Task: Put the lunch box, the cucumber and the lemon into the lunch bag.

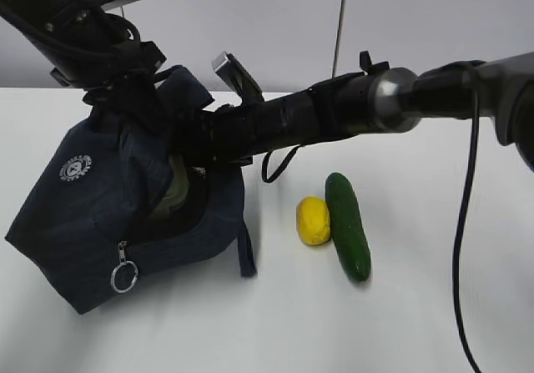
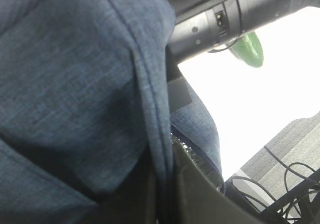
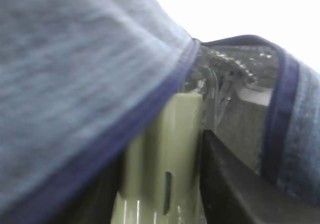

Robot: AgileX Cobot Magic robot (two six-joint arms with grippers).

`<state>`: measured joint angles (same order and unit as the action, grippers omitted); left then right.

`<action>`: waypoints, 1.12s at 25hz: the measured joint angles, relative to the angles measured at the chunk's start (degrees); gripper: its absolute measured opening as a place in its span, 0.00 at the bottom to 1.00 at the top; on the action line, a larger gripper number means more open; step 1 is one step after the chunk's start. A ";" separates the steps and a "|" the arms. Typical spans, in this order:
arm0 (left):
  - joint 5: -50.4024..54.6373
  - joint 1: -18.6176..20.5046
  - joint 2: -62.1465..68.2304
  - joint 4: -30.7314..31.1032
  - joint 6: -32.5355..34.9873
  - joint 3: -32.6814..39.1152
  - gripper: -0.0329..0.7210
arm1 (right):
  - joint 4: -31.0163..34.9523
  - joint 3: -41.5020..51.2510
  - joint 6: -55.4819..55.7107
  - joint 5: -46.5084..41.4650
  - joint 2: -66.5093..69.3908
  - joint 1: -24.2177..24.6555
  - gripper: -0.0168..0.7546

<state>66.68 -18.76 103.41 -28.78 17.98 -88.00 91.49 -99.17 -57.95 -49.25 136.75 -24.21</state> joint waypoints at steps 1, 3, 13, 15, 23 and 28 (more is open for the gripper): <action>0.00 0.00 0.00 0.00 0.05 0.00 0.04 | 0.55 0.00 -0.55 -0.66 0.46 0.00 0.47; 0.13 0.00 0.00 0.00 0.14 0.00 0.04 | 0.84 0.00 -1.00 -1.24 0.72 -0.01 0.48; 0.28 0.00 0.00 0.41 0.18 0.00 0.04 | 2.72 -0.25 -1.22 -4.72 0.71 -0.01 0.56; 0.28 0.00 0.00 0.28 0.18 0.00 0.04 | 1.76 -0.25 -1.22 -5.15 0.71 -0.11 0.56; 0.28 0.00 0.00 0.55 0.31 0.00 0.04 | -2.46 -0.71 1.18 -11.91 0.59 4.41 0.56; 0.28 -0.04 0.00 1.14 0.40 0.00 0.04 | -8.65 -0.71 4.64 -14.82 -2.09 11.15 0.56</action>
<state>66.96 -18.80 103.41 -27.64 18.38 -88.00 82.84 -99.88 -53.31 -64.07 134.66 -13.05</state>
